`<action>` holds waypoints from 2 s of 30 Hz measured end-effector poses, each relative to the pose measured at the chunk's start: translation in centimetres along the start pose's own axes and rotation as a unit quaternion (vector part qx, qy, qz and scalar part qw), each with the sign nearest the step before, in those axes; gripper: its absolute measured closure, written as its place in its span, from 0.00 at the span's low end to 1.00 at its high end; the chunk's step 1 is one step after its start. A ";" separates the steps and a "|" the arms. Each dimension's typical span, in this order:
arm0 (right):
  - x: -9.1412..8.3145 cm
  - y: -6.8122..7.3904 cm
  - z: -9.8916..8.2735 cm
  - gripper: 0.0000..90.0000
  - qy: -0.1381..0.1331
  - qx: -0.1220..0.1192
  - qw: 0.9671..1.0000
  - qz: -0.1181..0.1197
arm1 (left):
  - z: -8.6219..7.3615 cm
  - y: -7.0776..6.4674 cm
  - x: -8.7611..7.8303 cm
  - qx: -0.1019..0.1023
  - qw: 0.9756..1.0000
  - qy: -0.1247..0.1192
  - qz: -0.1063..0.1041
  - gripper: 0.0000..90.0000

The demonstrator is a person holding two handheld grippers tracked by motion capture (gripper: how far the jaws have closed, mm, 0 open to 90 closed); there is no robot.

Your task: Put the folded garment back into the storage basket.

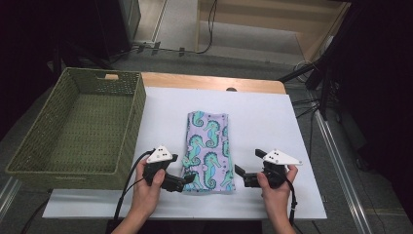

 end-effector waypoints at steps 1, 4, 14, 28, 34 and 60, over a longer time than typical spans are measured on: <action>0.0 0.0 0.0 0.00 0.001 0.000 1.000 0.000 | 0.0 0.0 0.0 0.000 1.000 0.000 0.000 0.07; 0.1 0.0 0.0 0.00 0.003 0.000 1.000 -0.003 | 0.0 0.5 0.6 -0.012 1.000 0.011 0.008 0.08; 0.4 -0.2 -0.3 0.00 0.012 -0.002 1.000 -0.001 | -0.2 0.9 2.2 -0.034 0.998 0.043 0.013 0.08; 0.6 -0.1 -0.3 0.00 0.015 -0.003 1.000 -0.001 | 0.3 0.0 2.1 -0.022 0.999 0.037 0.010 0.07; 0.7 0.0 -0.3 0.00 0.017 -0.004 1.000 0.001 | 0.3 -0.3 2.9 -0.020 0.998 0.051 0.026 0.00; 1.1 0.3 -0.3 0.00 0.023 -0.008 1.000 0.004 | -0.5 -2.1 3.7 -0.022 0.993 0.078 0.085 0.25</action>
Point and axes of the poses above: each handheld gripper's, and its own axes: x roughly forward along the jaws, z roughly out of its top, y roughly to its left, the point moved 2 cm from there along x, roughly forward along the jaws, and after that the axes turned 14 degrees about y, right-handed, at the moved point
